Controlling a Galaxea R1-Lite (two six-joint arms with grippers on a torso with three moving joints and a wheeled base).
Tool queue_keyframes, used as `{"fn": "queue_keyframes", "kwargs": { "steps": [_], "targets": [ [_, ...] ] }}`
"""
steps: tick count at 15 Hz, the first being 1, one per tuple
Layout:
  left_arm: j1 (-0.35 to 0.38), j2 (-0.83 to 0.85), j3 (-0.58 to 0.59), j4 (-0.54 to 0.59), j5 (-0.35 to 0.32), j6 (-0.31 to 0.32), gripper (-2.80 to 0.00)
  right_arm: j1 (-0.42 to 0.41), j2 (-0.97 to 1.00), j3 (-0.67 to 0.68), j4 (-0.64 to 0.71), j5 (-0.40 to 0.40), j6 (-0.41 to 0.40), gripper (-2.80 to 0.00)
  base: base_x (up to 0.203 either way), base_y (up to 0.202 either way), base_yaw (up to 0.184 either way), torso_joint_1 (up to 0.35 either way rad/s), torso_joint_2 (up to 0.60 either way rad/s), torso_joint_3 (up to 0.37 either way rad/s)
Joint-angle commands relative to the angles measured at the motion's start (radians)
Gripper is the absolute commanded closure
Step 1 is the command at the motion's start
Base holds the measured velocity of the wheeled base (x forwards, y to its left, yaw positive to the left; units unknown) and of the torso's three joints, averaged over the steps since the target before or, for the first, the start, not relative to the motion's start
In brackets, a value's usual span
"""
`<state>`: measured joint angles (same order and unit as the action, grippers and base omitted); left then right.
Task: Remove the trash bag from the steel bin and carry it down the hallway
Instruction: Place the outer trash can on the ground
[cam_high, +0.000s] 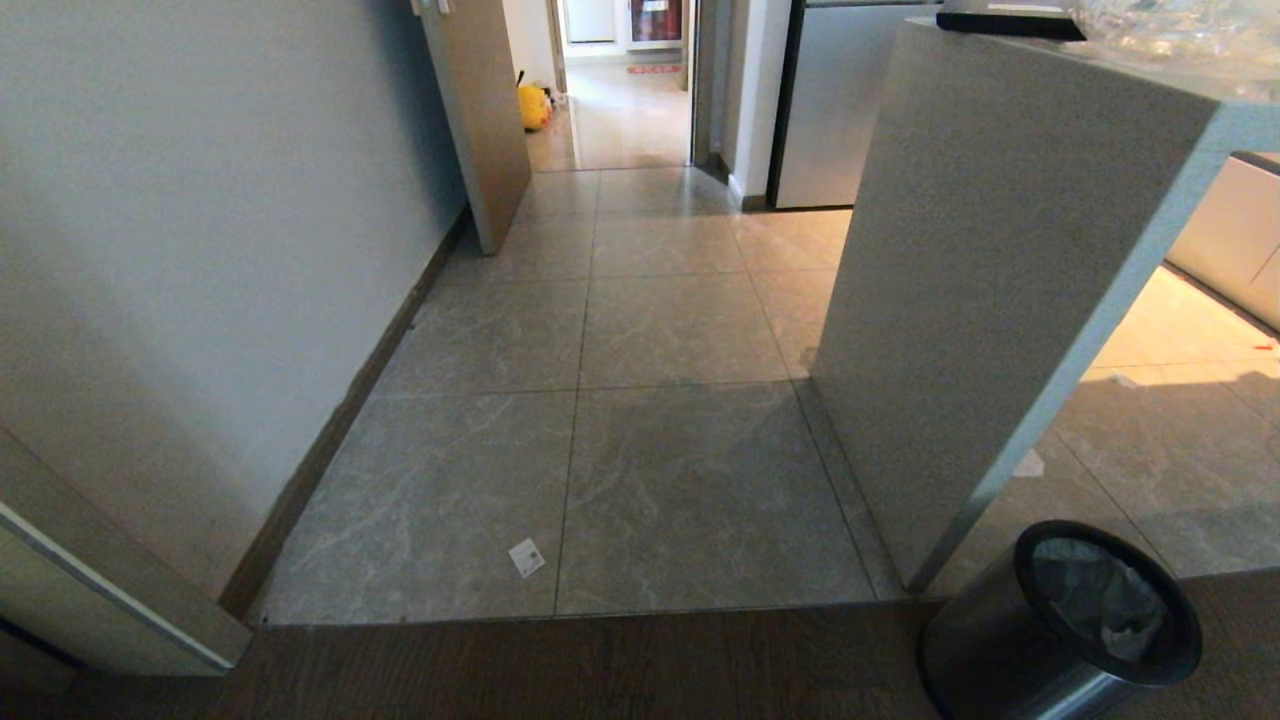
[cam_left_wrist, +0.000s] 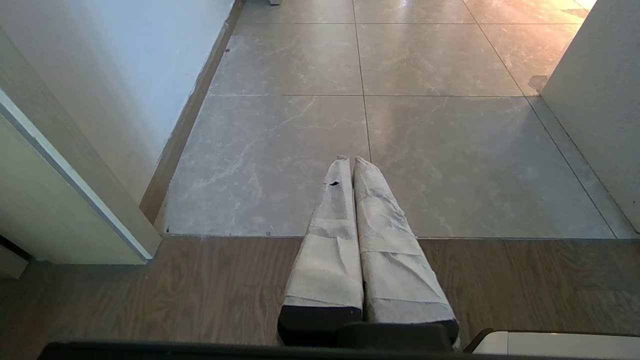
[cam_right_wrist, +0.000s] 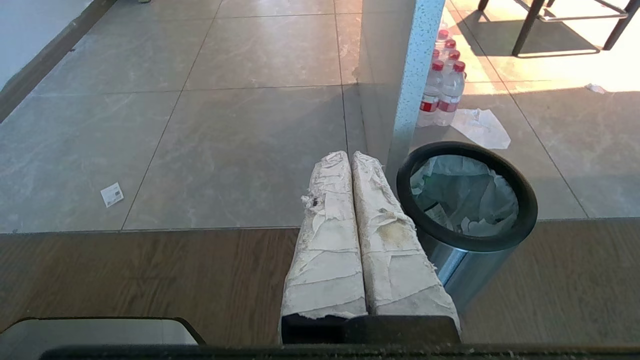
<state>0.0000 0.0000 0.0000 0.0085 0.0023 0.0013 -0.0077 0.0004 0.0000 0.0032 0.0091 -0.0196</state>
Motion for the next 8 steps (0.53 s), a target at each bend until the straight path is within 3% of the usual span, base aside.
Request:
{"fn": "queue_keyframes", "kwargs": {
  "steps": [1, 4, 8],
  "targets": [
    [0.0, 0.0, 0.0, 0.0, 0.001, 0.0, 0.0, 0.0, 0.0, 0.0, 0.001, 0.0, 0.0, 0.0, 0.0, 0.0, 0.0, 0.0, 0.0, 0.0],
    [0.0, 0.0, 0.0, -0.001, 0.001, 0.0, 0.0, 0.0, 0.0, 0.0, 0.001, -0.001, 0.001, 0.0, 0.0, 0.0, 0.0, 0.001, 0.0, -0.045],
    [0.0, 0.0, 0.0, -0.001, 0.001, -0.001, 0.0, 0.0, 0.0, 0.0, 0.001, -0.001, 0.001, 0.0, 0.0, 0.0, 0.0, 0.0, 0.01, -0.185]
  ]
}}
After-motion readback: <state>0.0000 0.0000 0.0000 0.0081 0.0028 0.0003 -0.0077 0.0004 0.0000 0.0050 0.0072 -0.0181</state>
